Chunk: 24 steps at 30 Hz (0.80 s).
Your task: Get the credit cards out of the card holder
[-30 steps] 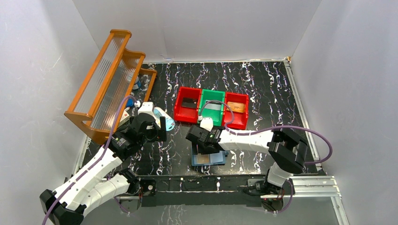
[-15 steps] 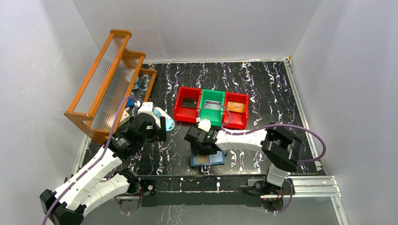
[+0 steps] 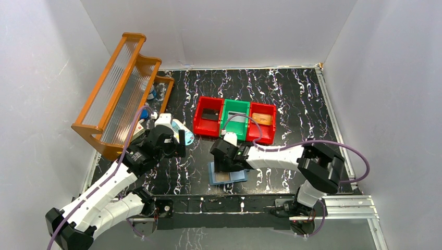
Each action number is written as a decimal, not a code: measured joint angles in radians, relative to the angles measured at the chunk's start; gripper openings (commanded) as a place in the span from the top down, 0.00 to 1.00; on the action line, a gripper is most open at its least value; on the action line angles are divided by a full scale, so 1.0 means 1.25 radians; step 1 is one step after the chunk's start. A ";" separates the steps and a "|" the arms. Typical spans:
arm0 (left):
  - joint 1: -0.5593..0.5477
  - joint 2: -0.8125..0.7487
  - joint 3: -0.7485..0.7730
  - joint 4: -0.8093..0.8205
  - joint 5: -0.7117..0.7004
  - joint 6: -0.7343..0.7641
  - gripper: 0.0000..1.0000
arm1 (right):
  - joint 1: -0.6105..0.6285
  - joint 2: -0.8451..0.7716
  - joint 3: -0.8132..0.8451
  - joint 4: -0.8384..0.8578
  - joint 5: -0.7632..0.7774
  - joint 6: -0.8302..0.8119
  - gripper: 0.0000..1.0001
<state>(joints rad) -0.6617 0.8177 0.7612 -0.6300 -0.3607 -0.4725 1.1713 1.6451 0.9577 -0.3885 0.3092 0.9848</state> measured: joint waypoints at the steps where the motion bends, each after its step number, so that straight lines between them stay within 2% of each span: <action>1: 0.000 0.002 0.000 0.000 0.001 0.000 0.02 | -0.009 -0.017 -0.023 0.027 -0.018 -0.001 0.42; 7: 0.000 0.020 0.000 0.000 0.014 0.000 0.02 | -0.060 -0.084 -0.128 0.168 -0.123 0.005 0.42; 15: 0.000 0.020 -0.002 0.005 0.066 -0.019 0.02 | -0.083 -0.088 -0.172 0.279 -0.204 0.013 0.42; 18: 0.001 0.006 -0.038 0.054 0.137 -0.055 0.07 | -0.097 -0.092 -0.198 0.330 -0.237 0.027 0.42; 24: 0.001 -0.011 -0.202 0.208 0.348 -0.171 0.23 | -0.116 -0.095 -0.233 0.400 -0.283 0.054 0.42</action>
<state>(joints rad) -0.6609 0.8043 0.5087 -0.3706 0.0738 -0.6865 1.0260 1.5265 0.6670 0.1116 -0.0441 1.0523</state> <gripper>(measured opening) 0.846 0.630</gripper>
